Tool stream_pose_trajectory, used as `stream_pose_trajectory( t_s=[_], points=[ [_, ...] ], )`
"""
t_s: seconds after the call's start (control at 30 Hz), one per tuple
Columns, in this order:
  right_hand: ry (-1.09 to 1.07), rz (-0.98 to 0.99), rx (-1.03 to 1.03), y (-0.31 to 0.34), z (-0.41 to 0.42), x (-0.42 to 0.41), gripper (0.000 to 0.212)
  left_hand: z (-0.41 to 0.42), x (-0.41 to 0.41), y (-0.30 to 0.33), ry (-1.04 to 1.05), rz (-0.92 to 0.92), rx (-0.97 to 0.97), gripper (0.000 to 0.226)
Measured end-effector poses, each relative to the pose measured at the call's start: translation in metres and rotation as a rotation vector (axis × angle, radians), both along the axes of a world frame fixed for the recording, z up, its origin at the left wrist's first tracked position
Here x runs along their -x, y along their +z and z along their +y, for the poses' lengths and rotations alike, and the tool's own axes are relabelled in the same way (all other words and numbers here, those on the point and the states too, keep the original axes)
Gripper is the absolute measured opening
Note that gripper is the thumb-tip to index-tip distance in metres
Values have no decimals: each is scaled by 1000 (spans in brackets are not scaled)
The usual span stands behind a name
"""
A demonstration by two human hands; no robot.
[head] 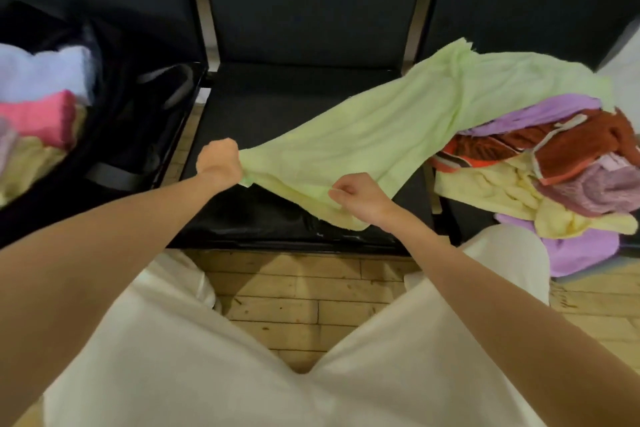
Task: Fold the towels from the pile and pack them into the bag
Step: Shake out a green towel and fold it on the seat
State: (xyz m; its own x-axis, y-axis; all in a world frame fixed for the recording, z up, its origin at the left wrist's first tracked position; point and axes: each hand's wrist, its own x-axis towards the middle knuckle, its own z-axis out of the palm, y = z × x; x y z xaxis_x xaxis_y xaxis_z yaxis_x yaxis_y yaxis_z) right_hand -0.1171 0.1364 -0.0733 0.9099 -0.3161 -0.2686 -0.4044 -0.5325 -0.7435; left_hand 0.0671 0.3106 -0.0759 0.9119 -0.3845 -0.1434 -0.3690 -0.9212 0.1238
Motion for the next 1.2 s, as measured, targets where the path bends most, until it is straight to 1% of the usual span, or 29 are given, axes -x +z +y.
stream_pose_trajectory(
  t_s=[0.07, 0.13, 0.2, 0.27, 0.33, 0.37, 0.4, 0.43, 0.47, 0.5, 0.6, 0.63, 0.67, 0.73, 0.8, 0.9, 1.0, 1.1, 1.13, 1.2],
  points=[
    [-60, -7, 26, -11, -5, -1, 19, 1, 3, -3, 41, -16, -76, 18],
    [-169, -4, 128, -20, -22, 4, 20, -9, 13, -5, 28, -72, -127, 22],
    [-245, 1, 285, -30, -41, 16, 27, -27, 29, -9, -88, -71, -51, 27],
    [-259, -17, 465, -40, -60, 30, 34, -45, 51, -13, -262, 45, 134, 34],
    [-205, -29, 589, -48, -77, 40, 40, -61, 78, -17, -403, 230, 296, 42],
    [-171, -22, 624, -50, -84, 42, 43, -68, 90, -20, -466, 321, 320, 48],
    [-146, -13, 645, -50, -88, 42, 45, -72, 101, -23, -527, 389, 304, 53],
    [-138, -9, 653, -50, -91, 40, 46, -74, 109, -28, -583, 418, 266, 56],
    [-146, -8, 649, -49, -93, 36, 47, -74, 114, -33, -626, 408, 237, 55],
    [-161, -5, 640, -46, -92, 33, 48, -73, 116, -36, -653, 373, 231, 49],
    [-165, 59, 621, -43, -88, 26, 53, -64, 110, -39, -655, 242, 283, 21],
    [-140, 89, 629, -44, -87, 25, 54, -60, 106, -38, -662, 210, 275, 16],
    [-106, 117, 651, -44, -87, 25, 53, -55, 102, -37, -683, 185, 256, 15],
    [-44, 139, 712, -46, -85, 25, 45, -43, 95, -33, -738, 146, 210, 14],
    [-24, 99, 768, -48, -82, 26, 33, -27, 88, -30, -776, 90, 143, 14],
    [-29, 7, 821, -47, -74, 25, 22, -2, 77, -27, -753, 18, 19, 19],
    [-13, -8, 828, -43, -67, 23, 17, 19, 68, -18, -675, -23, -125, 25],
    [53, 17, 807, -44, -60, 23, 19, 31, 61, -6, -652, -68, -331, 30],
    [77, -3, 787, -45, -57, 23, 18, 32, 60, -2, -640, -83, -409, 30],
    [104, -120, 710, -44, -50, 22, 15, 30, 61, 3, -593, -94, -517, 27]
  ],
)
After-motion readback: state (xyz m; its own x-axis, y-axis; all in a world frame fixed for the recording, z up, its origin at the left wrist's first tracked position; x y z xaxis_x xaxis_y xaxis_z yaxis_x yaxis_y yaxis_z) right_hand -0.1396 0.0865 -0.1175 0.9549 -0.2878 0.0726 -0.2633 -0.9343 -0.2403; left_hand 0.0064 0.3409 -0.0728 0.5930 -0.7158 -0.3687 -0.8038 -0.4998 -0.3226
